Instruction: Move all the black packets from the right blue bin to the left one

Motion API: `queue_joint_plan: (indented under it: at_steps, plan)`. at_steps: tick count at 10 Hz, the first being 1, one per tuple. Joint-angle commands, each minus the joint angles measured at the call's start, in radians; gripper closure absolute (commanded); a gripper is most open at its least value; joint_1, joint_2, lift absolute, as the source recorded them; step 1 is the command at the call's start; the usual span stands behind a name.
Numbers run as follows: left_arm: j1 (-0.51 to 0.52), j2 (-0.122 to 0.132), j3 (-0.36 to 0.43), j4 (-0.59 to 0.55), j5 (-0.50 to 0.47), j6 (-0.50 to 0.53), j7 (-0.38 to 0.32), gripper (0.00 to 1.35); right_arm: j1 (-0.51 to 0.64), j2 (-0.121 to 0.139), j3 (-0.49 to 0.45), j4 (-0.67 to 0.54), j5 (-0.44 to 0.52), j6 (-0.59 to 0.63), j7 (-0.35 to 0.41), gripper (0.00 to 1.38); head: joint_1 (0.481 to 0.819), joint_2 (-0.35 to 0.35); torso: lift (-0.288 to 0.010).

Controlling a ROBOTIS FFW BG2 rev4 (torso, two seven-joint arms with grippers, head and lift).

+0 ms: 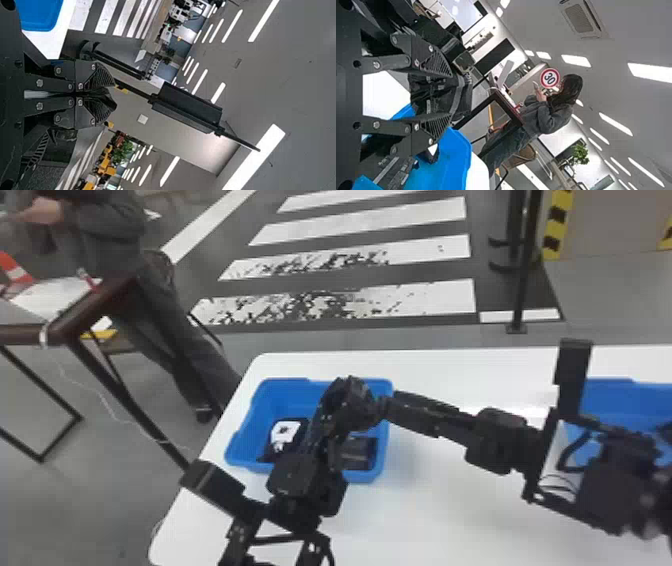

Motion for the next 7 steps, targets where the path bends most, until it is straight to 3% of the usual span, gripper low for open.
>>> queue_joint_plan:
  at_steps: [1,4,7]
  plan:
    - [-0.005,0.000,0.006,0.005,-0.004,-0.022,0.009,1.21,0.005,-0.001,0.000,0.004,0.001,-0.011,0.000,0.02,0.695,0.334,-0.140]
    - [-0.042,0.003,0.012,0.051,-0.050,-0.064,0.048,1.21,0.017,-0.001,-0.012,0.004,-0.001,-0.043,0.002,0.02,0.695,0.347,-0.140]
    - [-0.253,0.006,0.056,0.402,-0.252,-0.177,0.123,1.21,0.032,-0.001,-0.029,-0.006,-0.005,-0.043,0.003,0.02,0.695,0.350,-0.140]
